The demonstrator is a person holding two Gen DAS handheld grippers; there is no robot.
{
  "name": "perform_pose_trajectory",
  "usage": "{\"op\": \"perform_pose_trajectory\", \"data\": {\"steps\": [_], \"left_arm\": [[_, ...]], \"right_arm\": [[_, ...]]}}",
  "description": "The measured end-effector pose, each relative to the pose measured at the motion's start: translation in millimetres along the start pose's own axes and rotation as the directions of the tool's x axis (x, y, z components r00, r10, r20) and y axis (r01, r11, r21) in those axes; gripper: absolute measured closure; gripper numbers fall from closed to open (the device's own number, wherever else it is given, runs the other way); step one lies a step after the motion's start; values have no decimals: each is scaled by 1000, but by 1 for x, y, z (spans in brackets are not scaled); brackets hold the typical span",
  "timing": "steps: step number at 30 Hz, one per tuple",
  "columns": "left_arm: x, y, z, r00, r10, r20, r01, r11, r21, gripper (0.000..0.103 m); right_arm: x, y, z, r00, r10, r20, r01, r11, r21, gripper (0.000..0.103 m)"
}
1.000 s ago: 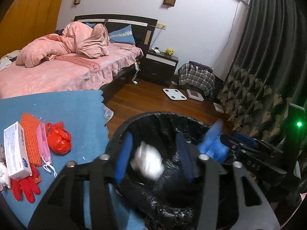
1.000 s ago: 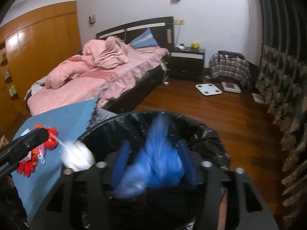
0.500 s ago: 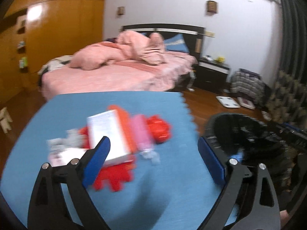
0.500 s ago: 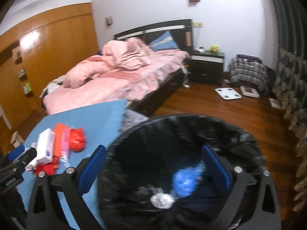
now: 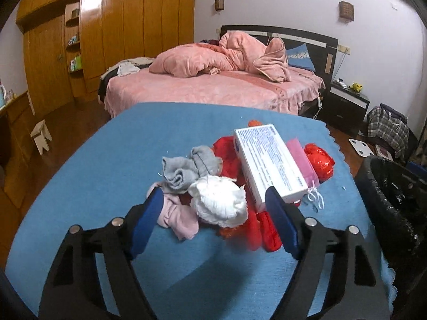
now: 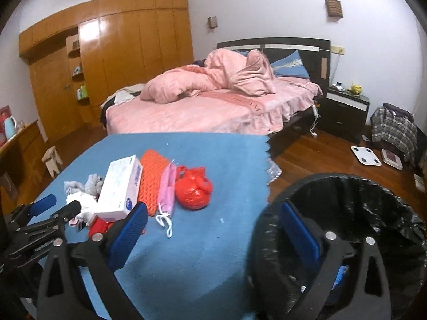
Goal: Collect trash
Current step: 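Grasp the white crumpled cloth ball with the left tool, then grasp the white medicine box with the right tool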
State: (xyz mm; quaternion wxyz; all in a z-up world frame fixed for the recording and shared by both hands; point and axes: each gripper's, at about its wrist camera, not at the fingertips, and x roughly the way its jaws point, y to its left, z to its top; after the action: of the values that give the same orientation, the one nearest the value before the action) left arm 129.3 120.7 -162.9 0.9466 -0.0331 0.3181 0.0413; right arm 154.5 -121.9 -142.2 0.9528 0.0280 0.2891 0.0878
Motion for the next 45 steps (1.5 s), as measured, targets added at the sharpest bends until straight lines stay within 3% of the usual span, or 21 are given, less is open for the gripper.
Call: {"op": "perform_pose_trajectory", "data": {"steps": [6, 11, 14, 24, 36, 45], "left_arm": [[17, -3, -8, 999, -19, -33, 19, 1000, -2, 35], [28, -4, -11, 997, -47, -65, 46, 999, -12, 63], [29, -5, -12, 997, -53, -65, 52, 999, -10, 68], [12, 9, -5, 998, -57, -9, 57, 998, -26, 72], [24, 37, -5, 999, -17, -31, 16, 999, -38, 72], [26, 53, -10, 999, -32, -12, 32, 998, -55, 72]], "right_arm": [[11, 6, -5, 999, -5, -31, 5, 1000, -8, 9], [13, 6, -7, 999, -8, -43, 8, 1000, -8, 10], [15, 8, -7, 999, -4, -45, 4, 1000, -12, 11], [22, 25, -1, 998, 47, -36, -48, 998, -29, 14], [46, 74, -7, 991, 134, -13, -134, 990, -45, 27], [56, 102, -18, 985, 168, -23, -170, 979, -116, 30]]}}
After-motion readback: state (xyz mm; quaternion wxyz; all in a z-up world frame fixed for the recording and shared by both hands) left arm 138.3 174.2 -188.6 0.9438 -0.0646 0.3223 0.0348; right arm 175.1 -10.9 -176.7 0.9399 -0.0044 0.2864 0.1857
